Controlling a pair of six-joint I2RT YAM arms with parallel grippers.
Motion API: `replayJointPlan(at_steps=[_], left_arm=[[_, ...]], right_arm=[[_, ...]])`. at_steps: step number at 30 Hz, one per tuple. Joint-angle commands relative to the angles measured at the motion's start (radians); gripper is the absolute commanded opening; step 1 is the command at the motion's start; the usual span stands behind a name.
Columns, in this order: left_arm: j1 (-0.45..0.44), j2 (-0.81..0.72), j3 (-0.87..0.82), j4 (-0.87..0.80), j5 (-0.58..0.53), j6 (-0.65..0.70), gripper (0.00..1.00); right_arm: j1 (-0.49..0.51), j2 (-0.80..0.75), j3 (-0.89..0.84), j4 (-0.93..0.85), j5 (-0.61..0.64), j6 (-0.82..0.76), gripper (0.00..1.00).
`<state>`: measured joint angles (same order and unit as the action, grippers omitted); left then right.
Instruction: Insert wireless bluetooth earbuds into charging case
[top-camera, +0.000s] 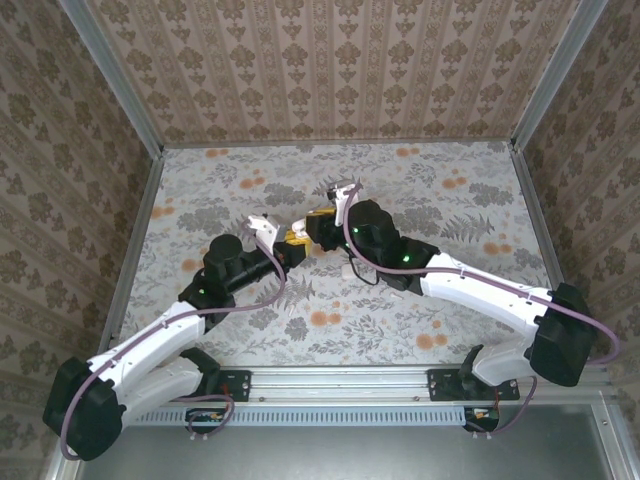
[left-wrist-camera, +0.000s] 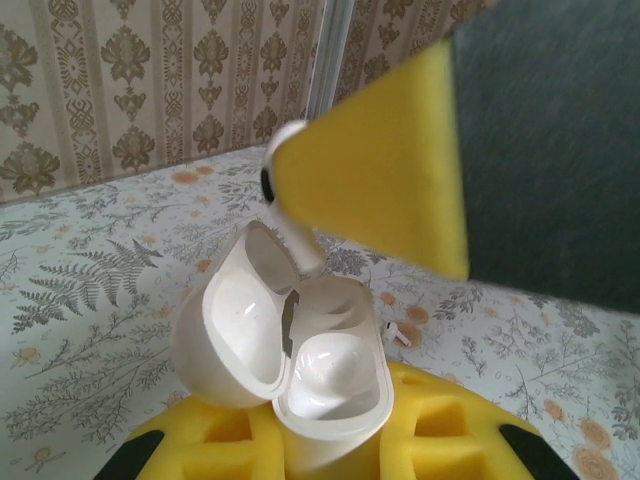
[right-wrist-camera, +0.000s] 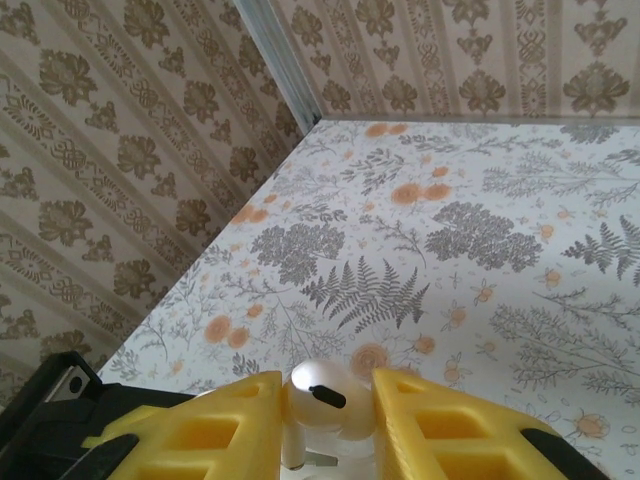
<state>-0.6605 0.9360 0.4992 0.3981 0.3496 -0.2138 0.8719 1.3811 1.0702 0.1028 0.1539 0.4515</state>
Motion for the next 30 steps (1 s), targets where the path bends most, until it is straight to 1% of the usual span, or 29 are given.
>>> replayJointPlan(at_steps=[1, 23, 25, 30], left_arm=[[-0.008, -0.012, 0.032, 0.054, -0.019, -0.024, 0.0], [-0.012, -0.013, 0.038, 0.087, -0.066, -0.032, 0.0], [-0.012, -0.008, 0.038, 0.087, -0.067, -0.033, 0.0], [-0.013, 0.003, 0.041, 0.092, -0.067, -0.035, 0.0]], right_arm=[[0.007, 0.004, 0.012, 0.04, -0.031, 0.023, 0.28], [0.031, 0.004, -0.044, 0.11, -0.083, -0.001, 0.27], [0.032, 0.032, -0.047, 0.118, -0.09, -0.004, 0.27], [0.032, 0.04, -0.051, 0.136, -0.118, -0.011, 0.27]])
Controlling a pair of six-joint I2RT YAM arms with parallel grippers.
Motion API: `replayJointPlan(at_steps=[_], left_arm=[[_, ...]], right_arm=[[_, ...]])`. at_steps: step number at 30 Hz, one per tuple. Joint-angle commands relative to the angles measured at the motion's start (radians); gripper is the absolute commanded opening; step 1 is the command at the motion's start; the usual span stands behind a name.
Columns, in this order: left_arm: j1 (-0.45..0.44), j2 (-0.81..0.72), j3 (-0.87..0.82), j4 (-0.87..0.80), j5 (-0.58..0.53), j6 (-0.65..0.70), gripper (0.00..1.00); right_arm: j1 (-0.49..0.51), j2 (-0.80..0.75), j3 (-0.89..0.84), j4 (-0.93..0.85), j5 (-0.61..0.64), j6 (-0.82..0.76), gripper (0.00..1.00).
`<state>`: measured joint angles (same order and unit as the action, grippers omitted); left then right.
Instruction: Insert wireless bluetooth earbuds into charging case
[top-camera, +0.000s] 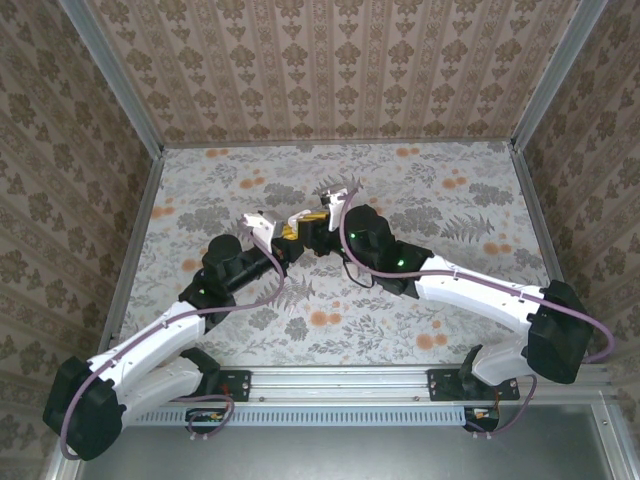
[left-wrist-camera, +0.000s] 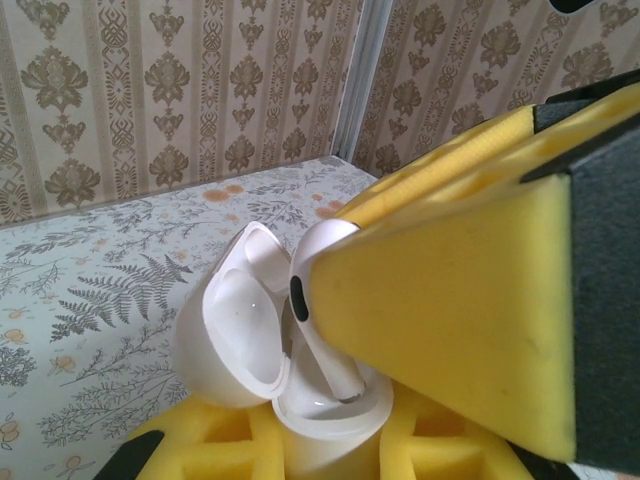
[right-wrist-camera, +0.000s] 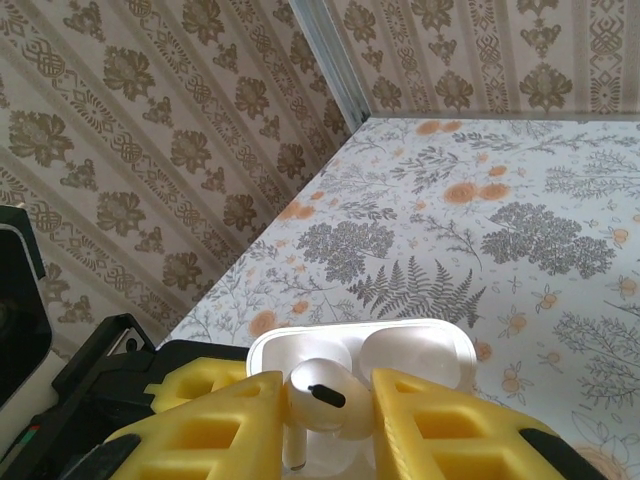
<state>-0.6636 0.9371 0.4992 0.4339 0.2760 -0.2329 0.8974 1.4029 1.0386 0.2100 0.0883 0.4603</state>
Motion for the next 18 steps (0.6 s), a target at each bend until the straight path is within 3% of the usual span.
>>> replayJointPlan(at_steps=[1, 18], left_arm=[[-0.009, 0.003, 0.04, 0.057, 0.006, -0.014, 0.0], [-0.008, -0.015, 0.035, 0.051, -0.006, -0.006, 0.0]], right_arm=[[0.008, 0.022, -0.02, 0.03, -0.057, -0.02, 0.27], [0.01, 0.003, -0.085, 0.017, -0.084, -0.035, 0.33]])
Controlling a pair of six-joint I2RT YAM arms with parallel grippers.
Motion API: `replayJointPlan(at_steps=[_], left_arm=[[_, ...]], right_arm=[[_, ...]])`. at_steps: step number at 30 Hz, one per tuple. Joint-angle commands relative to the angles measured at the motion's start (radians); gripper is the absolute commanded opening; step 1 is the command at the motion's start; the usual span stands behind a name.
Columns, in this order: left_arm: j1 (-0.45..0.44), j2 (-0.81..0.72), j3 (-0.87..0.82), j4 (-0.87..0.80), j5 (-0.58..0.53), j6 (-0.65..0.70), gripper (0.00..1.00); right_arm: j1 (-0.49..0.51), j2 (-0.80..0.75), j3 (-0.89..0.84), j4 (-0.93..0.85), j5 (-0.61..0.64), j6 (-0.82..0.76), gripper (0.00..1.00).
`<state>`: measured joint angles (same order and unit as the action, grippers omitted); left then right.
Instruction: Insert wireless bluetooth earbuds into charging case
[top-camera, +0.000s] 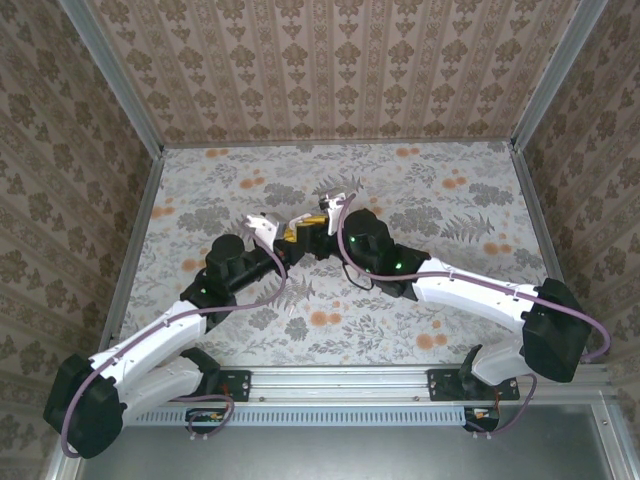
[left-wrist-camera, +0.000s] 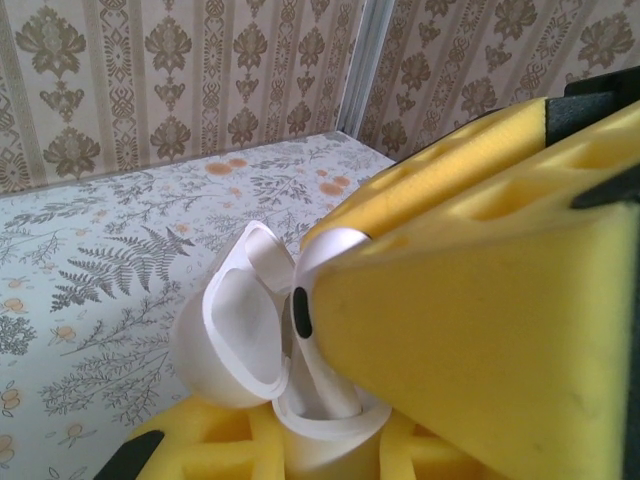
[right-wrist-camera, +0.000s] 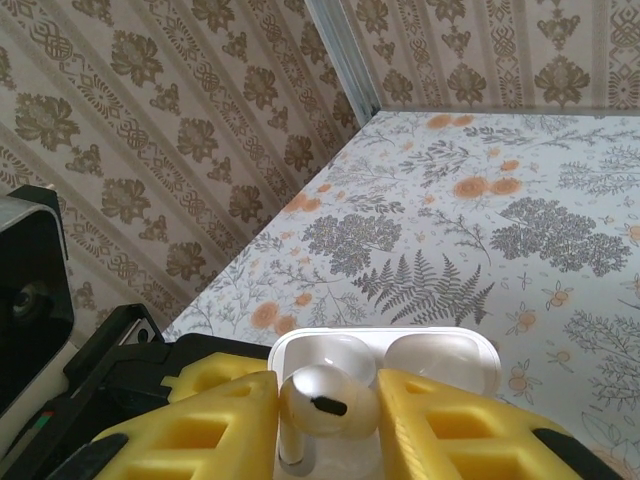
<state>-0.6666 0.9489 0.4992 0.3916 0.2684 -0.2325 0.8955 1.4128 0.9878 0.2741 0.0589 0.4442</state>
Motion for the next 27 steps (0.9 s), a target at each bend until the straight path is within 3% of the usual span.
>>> replayJointPlan(at_steps=[1, 14, 27], left_arm=[[-0.007, -0.028, 0.035, 0.093, 0.001, -0.007, 0.0], [-0.008, -0.029, 0.024, 0.087, 0.01, -0.002, 0.0], [-0.007, -0.036, 0.016, 0.081, 0.066, 0.016, 0.0]], right_arm=[[0.011, -0.008, -0.035, -0.048, -0.054, -0.017, 0.34], [0.004, -0.014, 0.015, -0.113, -0.028, 0.023, 0.5], [-0.043, -0.059, 0.071, -0.185, -0.087, 0.09, 0.55]])
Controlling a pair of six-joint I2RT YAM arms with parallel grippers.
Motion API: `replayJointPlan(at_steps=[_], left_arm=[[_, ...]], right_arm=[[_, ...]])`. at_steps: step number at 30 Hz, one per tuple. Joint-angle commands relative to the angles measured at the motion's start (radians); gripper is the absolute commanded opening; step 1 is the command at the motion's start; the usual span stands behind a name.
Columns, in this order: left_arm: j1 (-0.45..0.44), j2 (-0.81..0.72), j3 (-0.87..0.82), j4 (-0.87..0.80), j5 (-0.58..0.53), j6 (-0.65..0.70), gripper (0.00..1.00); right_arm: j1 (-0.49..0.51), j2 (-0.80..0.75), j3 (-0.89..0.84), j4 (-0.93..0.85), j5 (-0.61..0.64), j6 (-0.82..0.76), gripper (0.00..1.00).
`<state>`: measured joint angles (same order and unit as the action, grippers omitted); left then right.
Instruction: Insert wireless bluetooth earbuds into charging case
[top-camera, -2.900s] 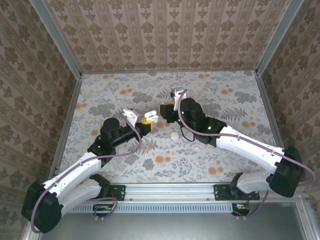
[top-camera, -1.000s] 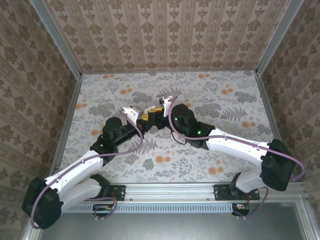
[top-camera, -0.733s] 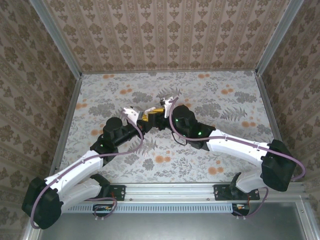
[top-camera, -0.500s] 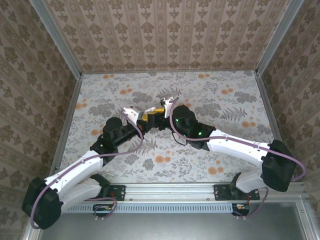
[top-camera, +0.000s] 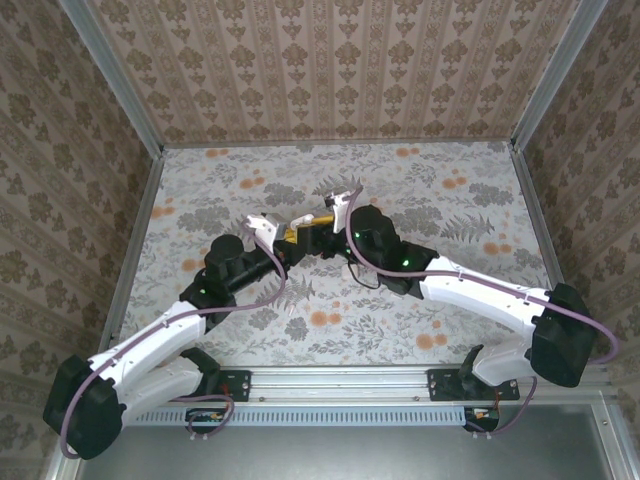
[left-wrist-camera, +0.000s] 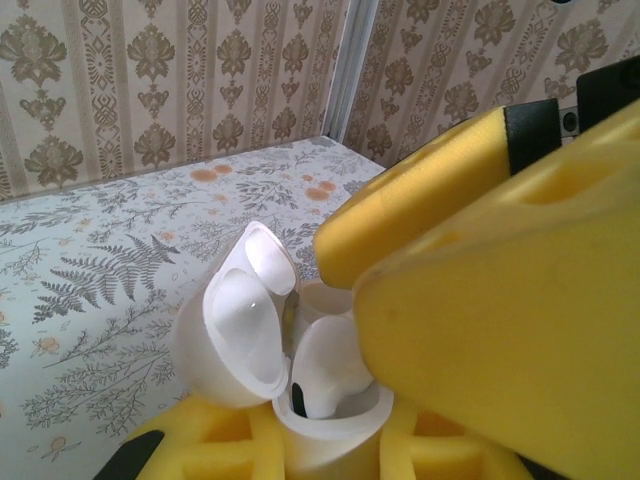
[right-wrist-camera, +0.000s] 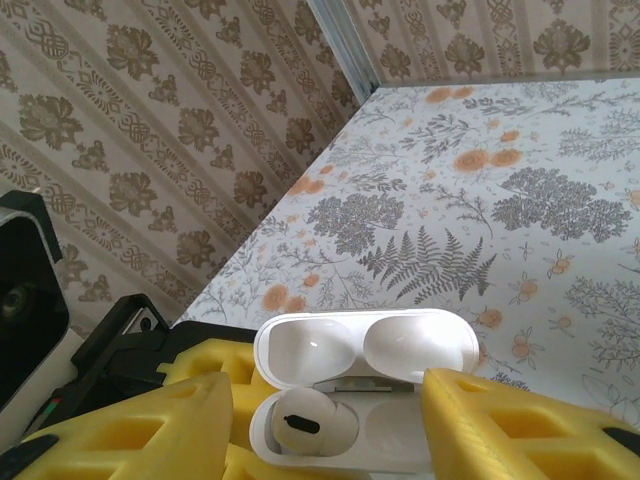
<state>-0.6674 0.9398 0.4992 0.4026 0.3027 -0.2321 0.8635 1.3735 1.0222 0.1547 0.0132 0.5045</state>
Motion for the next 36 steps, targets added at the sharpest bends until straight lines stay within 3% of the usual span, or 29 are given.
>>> replayJointPlan(at_steps=[1, 19, 28, 33, 36], left_arm=[[-0.007, -0.026, 0.015, 0.075, 0.035, 0.017, 0.0], [-0.008, -0.012, 0.01, 0.077, 0.062, 0.034, 0.0], [-0.004, 0.03, 0.025, 0.132, 0.175, 0.082, 0.0], [-0.004, 0.096, 0.077, 0.131, 0.231, 0.105, 0.0], [-0.004, 0.141, 0.109, 0.131, 0.247, 0.115, 0.0]], right_arm=[[-0.013, -0.016, 0.041, -0.068, -0.055, 0.034, 0.55], [-0.077, -0.026, 0.062, -0.053, -0.225, 0.155, 0.57], [-0.185, -0.103, 0.024, -0.079, -0.34, 0.221, 0.55], [-0.245, -0.172, 0.02, -0.202, -0.366, 0.184, 0.54], [-0.299, -0.2, 0.061, -0.425, -0.299, 0.148, 0.54]])
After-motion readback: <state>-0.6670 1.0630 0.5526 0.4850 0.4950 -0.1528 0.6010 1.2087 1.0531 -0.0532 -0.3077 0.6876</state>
